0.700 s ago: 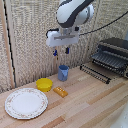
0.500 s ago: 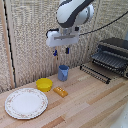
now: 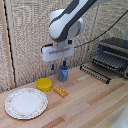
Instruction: Kindly employ your clamp to softly take hold of the bread. Delicately rest it on the oven pan, verifying that it is even on the surface. Using your clamp and attentiveness, smoothly glide the pan into the oven and along the appropriate brackets, securing it in position.
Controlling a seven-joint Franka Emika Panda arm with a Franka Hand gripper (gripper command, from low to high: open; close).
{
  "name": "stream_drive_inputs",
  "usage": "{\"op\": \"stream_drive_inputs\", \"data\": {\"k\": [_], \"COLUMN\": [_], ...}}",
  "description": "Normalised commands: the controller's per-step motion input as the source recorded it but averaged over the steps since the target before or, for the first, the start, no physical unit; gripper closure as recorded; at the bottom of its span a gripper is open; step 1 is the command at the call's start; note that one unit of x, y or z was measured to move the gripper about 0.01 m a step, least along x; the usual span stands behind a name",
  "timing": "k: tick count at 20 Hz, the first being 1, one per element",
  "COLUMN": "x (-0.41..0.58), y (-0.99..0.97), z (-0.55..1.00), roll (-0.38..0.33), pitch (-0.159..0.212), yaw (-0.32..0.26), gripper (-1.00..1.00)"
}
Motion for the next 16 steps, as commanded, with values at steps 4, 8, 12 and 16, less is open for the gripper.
{"op": "stream_drive_inputs", "data": {"k": [4,8,12,16], "x": [0.193,0.118,0.055,0.071], "y": [-0.13,-0.12,-0.05,-0.03], "z": [-0.35,-0.38,-0.37,-0.40], "roll": [-0.026,-0.042,-0.036,-0.053], "pitch": [0.000,0.002,0.001,0.000], "yaw": [0.138,0.126,0.099,0.099], "gripper": [-1.00,-1.00,-1.00,-1.00]}}
